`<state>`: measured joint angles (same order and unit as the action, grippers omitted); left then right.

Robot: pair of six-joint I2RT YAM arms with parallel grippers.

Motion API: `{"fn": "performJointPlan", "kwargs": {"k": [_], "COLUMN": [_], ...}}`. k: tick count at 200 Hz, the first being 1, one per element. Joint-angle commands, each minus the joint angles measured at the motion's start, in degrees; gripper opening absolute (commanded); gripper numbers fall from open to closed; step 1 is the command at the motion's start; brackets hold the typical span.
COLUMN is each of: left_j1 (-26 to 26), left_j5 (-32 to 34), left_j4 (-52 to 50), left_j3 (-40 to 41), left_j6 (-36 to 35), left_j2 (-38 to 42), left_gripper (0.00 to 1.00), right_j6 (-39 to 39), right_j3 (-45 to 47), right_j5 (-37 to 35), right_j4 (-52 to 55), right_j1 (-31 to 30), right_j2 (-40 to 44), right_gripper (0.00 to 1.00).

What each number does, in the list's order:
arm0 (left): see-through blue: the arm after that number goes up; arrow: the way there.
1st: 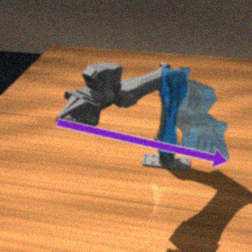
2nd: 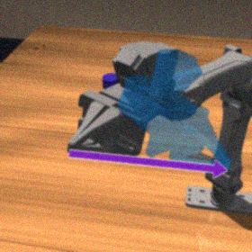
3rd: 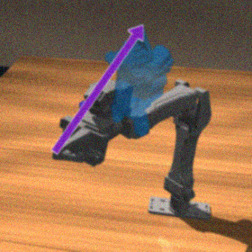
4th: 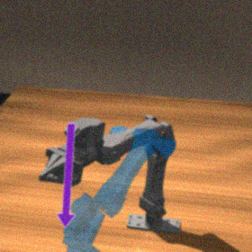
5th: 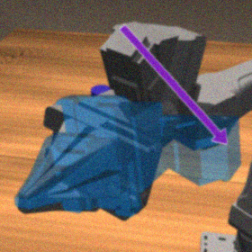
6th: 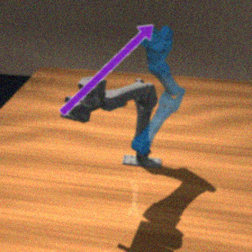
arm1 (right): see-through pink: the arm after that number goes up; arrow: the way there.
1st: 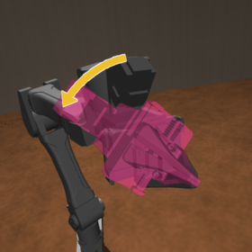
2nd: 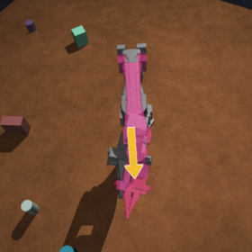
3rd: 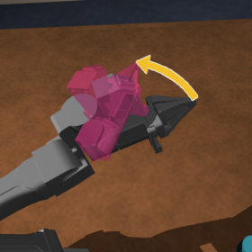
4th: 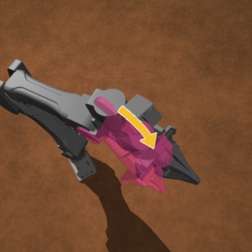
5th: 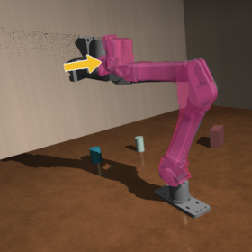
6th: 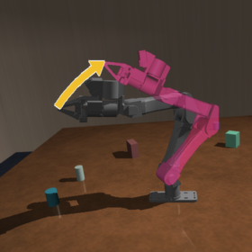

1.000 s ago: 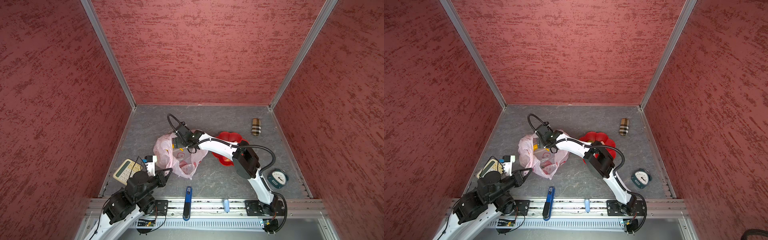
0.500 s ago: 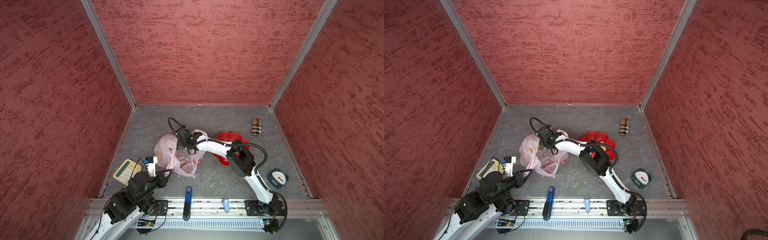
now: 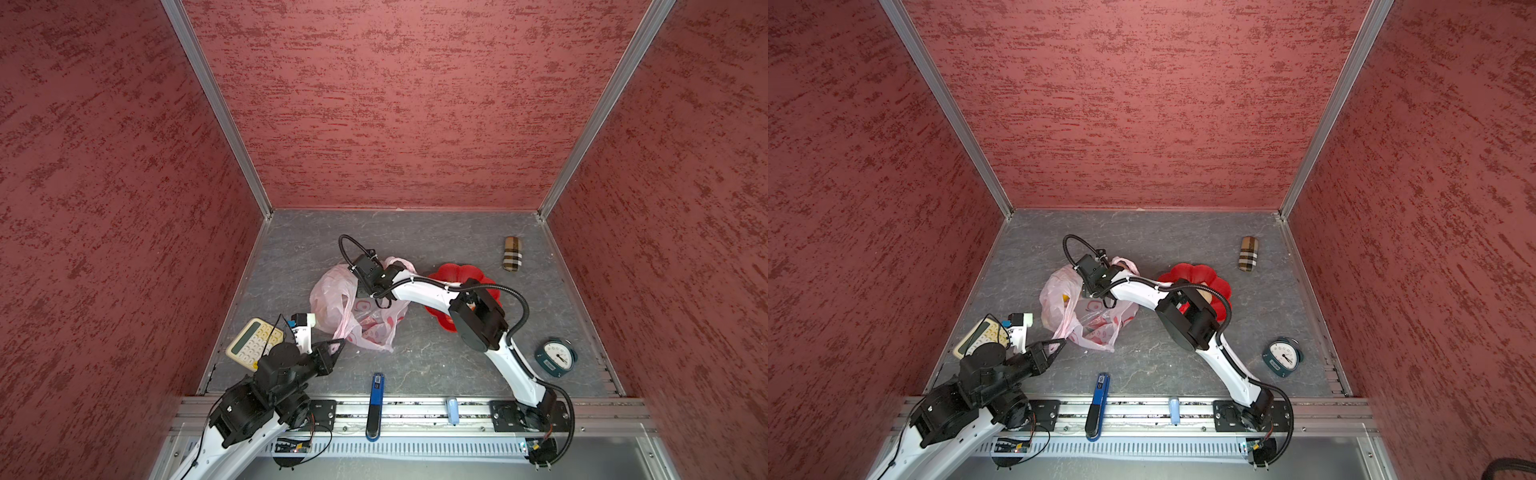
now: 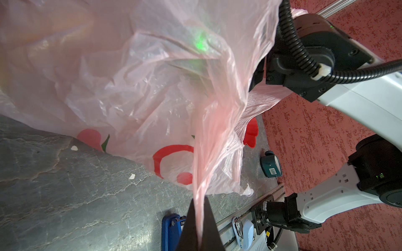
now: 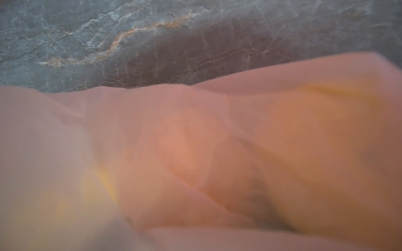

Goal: Take fruits out of the plastic bag
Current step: Pick up the fruit from the plastic bag.

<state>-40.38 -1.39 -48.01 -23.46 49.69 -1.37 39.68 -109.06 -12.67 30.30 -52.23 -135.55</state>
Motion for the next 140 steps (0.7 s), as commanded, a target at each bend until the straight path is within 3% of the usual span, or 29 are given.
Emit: {"fn": "performJointPlan", "kwargs": {"k": [1,74,140], "left_j1": [0.39,0.39,0.43], "left_j5": [0.11,2.15,3.19], "left_j4": [0.54,2.55,3.84], "left_j3": [-0.09,0.29,0.00], "left_j6": [0.21,0.17,-0.35], "left_j2": [0.75,0.77,0.58], "left_gripper": [0.00,0.00,0.00], "right_j6": [0.86,-4.15,-7.02], "right_j3": [0.79,7.79,11.42], "right_j5": [-2.28,-2.47,3.34], "right_j4": [-2.33,-6.28,-5.94], "right_j1": [0.35,-0.41,-1.03], "right_j2": [0.66,8.53,14.28], "right_gripper": [0.78,0.67,0.63]}}
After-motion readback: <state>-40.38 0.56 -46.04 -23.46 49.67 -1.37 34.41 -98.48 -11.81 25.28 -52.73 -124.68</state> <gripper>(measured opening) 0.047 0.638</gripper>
